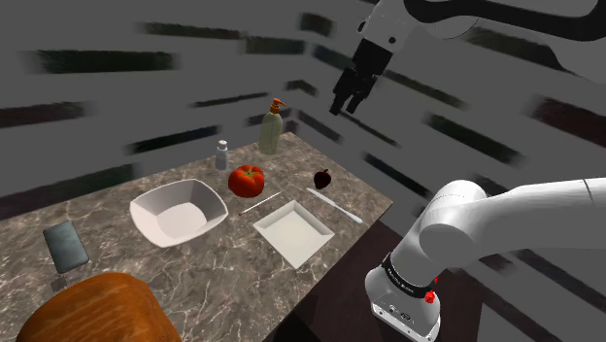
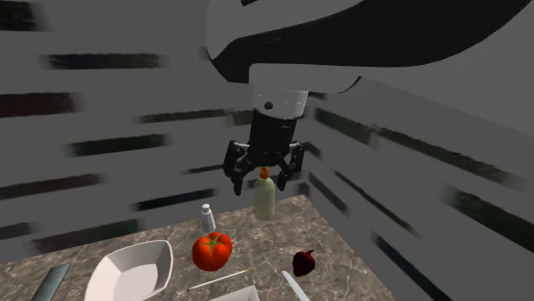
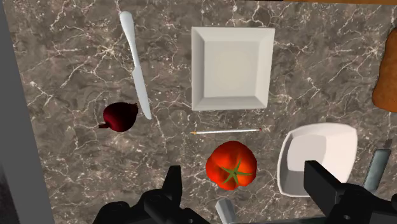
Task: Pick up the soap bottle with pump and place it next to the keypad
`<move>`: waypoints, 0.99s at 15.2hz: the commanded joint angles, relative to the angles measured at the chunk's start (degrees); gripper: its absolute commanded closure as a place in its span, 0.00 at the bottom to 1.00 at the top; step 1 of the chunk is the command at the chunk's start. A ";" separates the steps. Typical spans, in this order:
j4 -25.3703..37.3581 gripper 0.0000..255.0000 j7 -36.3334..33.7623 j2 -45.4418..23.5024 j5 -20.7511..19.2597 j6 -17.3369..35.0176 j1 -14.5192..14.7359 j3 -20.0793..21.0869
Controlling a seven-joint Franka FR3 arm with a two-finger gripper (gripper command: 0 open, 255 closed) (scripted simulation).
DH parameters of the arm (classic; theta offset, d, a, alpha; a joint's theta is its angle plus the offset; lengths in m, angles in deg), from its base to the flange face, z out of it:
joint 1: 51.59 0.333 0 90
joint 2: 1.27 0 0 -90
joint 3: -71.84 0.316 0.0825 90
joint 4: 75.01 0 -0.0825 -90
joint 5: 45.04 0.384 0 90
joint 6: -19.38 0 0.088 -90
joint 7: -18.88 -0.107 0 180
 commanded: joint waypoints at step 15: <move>16.51 0.00 3.38 -31.12 -2.42 12.85 -1.22 -3.07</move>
